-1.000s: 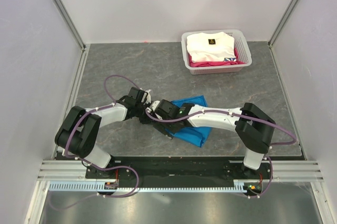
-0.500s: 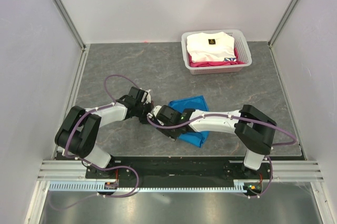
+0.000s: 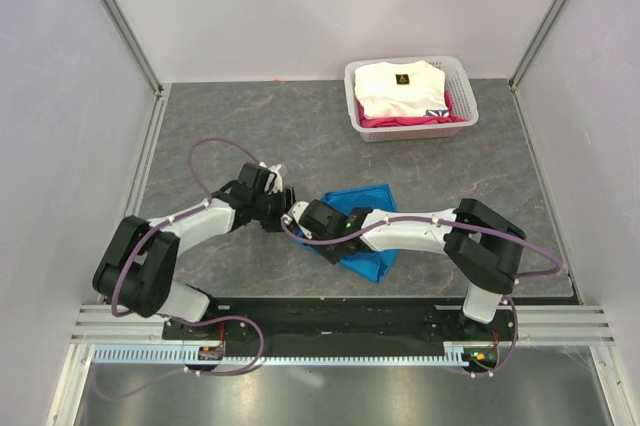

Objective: Fold the napkin, place the utensils inside, and roll it up
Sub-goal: Roll the napkin with the utensil

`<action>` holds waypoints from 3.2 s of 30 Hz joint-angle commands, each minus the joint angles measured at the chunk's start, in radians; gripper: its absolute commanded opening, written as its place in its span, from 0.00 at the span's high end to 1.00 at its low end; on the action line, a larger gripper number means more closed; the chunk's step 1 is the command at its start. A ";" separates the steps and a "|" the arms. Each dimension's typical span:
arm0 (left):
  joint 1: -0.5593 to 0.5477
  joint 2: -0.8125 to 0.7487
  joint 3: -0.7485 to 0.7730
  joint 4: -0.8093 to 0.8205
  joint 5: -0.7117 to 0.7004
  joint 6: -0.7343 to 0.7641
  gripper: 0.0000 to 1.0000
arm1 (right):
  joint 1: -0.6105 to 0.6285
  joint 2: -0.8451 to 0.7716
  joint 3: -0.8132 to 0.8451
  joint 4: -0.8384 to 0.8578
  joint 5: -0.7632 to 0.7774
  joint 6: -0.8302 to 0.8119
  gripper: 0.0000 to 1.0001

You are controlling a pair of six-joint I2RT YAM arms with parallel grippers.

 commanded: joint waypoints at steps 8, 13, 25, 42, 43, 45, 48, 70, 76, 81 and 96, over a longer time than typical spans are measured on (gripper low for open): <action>0.020 -0.320 -0.164 0.054 -0.195 -0.059 0.30 | -0.065 -0.030 -0.098 0.027 -0.366 0.019 0.78; 0.020 -0.417 -0.242 0.147 -0.123 -0.052 0.30 | -0.130 -0.028 -0.111 0.062 -0.533 0.016 0.79; 0.019 -0.436 -0.337 0.340 0.016 -0.037 0.30 | -0.286 0.056 -0.106 0.114 -0.879 0.010 0.80; 0.017 -0.440 -0.404 0.407 0.084 -0.022 0.32 | -0.447 0.241 -0.086 0.171 -1.163 -0.001 0.81; 0.017 -0.443 -0.410 0.407 0.090 -0.022 0.33 | -0.455 0.248 -0.086 0.172 -1.163 -0.001 0.81; 0.014 -0.449 -0.417 0.410 0.105 -0.025 0.35 | -0.467 0.265 -0.085 0.172 -1.171 -0.002 0.81; 0.014 -0.440 -0.426 0.405 0.117 -0.031 0.39 | -0.481 0.281 -0.080 0.174 -1.182 0.001 0.81; -0.015 -0.282 -0.381 0.482 0.085 -0.017 0.66 | -0.489 0.318 -0.069 0.179 -1.182 0.010 0.81; -0.017 -0.258 -0.370 0.505 0.075 -0.009 0.69 | -0.489 0.326 -0.068 0.179 -1.180 0.013 0.81; -0.020 -0.230 -0.359 0.528 0.088 -0.006 0.68 | -0.489 0.326 -0.069 0.179 -1.177 0.013 0.81; -0.023 -0.187 -0.368 0.598 0.099 -0.028 0.73 | -0.489 0.328 -0.069 0.179 -1.160 0.019 0.80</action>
